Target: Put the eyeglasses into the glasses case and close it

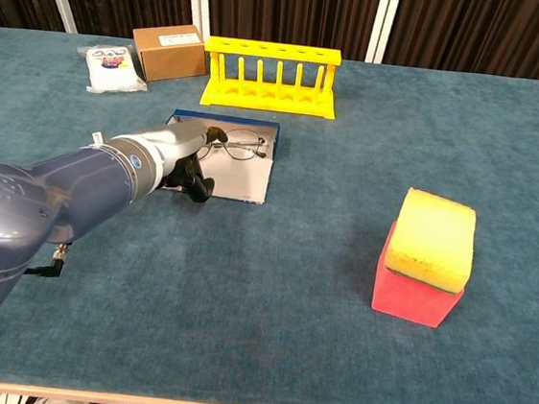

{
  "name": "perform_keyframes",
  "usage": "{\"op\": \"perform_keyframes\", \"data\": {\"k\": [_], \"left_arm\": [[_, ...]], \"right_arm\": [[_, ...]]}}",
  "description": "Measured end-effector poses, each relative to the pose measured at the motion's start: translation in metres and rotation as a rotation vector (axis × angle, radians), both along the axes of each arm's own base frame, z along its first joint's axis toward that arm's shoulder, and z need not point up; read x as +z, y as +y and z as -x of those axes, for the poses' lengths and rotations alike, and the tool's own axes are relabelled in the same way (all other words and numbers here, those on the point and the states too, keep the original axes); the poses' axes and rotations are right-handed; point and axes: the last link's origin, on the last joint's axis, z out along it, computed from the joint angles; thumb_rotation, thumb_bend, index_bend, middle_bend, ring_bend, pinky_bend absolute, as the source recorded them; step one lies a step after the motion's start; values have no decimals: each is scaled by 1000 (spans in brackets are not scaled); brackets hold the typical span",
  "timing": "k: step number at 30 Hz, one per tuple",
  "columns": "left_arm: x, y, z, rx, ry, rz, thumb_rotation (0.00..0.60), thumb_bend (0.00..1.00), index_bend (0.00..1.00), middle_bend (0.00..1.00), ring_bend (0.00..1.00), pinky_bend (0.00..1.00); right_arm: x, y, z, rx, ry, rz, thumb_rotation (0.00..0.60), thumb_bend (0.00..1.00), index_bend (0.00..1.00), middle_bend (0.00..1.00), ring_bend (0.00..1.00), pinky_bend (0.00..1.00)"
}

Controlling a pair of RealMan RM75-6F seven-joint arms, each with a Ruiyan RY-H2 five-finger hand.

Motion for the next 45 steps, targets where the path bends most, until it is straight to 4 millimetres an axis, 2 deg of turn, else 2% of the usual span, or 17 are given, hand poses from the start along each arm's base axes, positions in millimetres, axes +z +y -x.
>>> {"op": "perform_keyframes", "data": {"k": [45], "left_arm": [[0, 5, 3, 36, 26, -22, 600, 575, 0, 874, 853, 835]], "right_arm": [[0, -1, 0, -8, 1, 4, 600, 0, 0, 0, 0, 211]]}}
